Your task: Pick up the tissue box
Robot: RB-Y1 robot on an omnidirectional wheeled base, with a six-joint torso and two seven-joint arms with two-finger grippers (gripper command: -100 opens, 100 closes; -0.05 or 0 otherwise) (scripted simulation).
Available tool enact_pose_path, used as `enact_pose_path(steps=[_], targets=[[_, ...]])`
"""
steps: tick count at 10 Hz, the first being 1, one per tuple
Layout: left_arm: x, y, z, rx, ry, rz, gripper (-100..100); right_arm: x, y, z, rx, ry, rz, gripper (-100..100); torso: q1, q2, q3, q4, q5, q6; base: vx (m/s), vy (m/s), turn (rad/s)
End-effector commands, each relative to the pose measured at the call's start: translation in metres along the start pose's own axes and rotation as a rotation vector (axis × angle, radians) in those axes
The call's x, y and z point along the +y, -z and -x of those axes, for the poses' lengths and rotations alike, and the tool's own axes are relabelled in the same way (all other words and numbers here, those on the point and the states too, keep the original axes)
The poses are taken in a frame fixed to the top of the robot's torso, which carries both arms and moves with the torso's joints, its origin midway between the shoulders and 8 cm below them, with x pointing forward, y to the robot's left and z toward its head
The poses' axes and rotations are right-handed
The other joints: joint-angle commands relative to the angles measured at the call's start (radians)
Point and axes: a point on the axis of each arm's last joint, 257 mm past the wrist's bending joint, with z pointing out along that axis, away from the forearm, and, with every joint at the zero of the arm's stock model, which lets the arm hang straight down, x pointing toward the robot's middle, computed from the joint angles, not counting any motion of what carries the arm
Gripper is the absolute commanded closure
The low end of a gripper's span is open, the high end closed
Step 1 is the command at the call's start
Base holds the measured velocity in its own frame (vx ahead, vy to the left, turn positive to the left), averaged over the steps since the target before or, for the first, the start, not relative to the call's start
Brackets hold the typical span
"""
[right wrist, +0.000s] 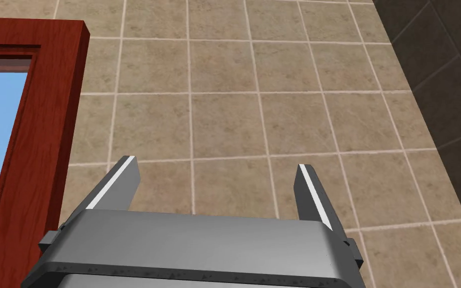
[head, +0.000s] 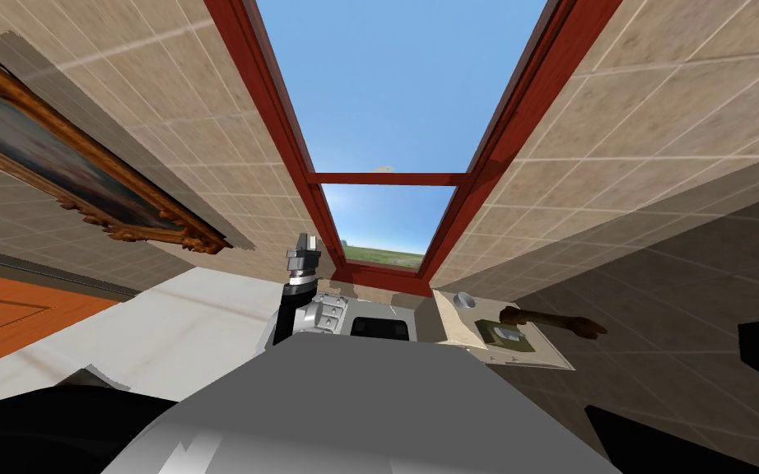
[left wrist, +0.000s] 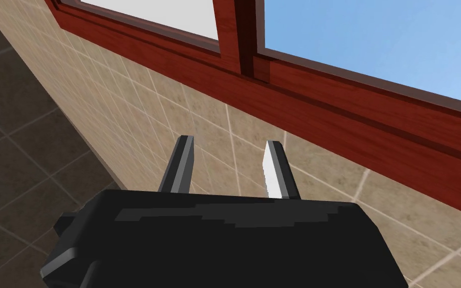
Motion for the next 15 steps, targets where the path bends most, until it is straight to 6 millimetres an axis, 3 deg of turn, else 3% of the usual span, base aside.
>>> enact_pose_path(steps=[1, 3, 4, 6, 9, 10, 11, 15], targets=[[0.0, 0.0, 0.0, 0.0, 0.0, 0.0, 0, 0.016, -0.001, -0.036, 0.057, 0.079, 0.049, -100, 0.0, 0.0, 0.0, 0.0, 0.0, 0.0, 0.013, 0.002, 0.018], [0.0, 0.0, 0.0, 0.0, 0.0, 0.0, 0, 0.023, 0.0, -0.044, 0.067, 0.147, 0.088, -100, -0.001, 0.002, 0.001, 0.0, -0.001, 0.001, 0.001, 0.0, -0.019], [0.0, 0.0, 0.0, 0.0, 0.0, 0.0, 0, 0.051, 0.015, -0.089, 0.134, 0.176, 0.155, -100, -0.002, 0.002, 0.001, 0.001, -0.001, 0.001, 0.017, 0.016, 0.298], [0.0, 0.0, 0.0, 0.0, 0.0, 0.0, 0, 0.062, 0.027, -0.131, 0.194, 0.261, 0.221, -100, 0.0, 0.001, 0.0, 0.0, 0.0, 0.001, 0.018, 0.009, 0.092], [0.0, 0.0, 0.0, 0.0, 0.0, 0.0, 0, 0.069, 0.03, -0.139, 0.2, 0.305, 0.262, -100, -0.001, 0.002, 0.001, 0.0, -0.001, 0.001, 0.001, 0.0, -0.006], [0.0, 0.0, 0.0, 0.0, 0.0, 0.0, 0, 0.098, 0.055, -0.183, 0.254, 0.329, 0.344, -100, -0.002, 0.002, 0.001, 0.0, -0.001, 0.001, 0.018, 0.014, 0.355], [0.0, 0.0, 0.0, 0.0, 0.0, 0.0, 0, 0.095, 0.067, -0.216, 0.299, 0.364, 0.374, -100, -0.001, 0.001, 0.001, 0.0, 0.0, 0.0, 0.025, 0.004, 0.181], [0.0, 0.0, 0.0, 0.0, 0.0, 0.0, 0, 0.115, 0.083, -0.228, 0.309, 0.43, 0.459, -100, -0.002, 0.002, 0.001, 0.0, -0.001, 0.001, 0.003, 0.001, -0.019]])
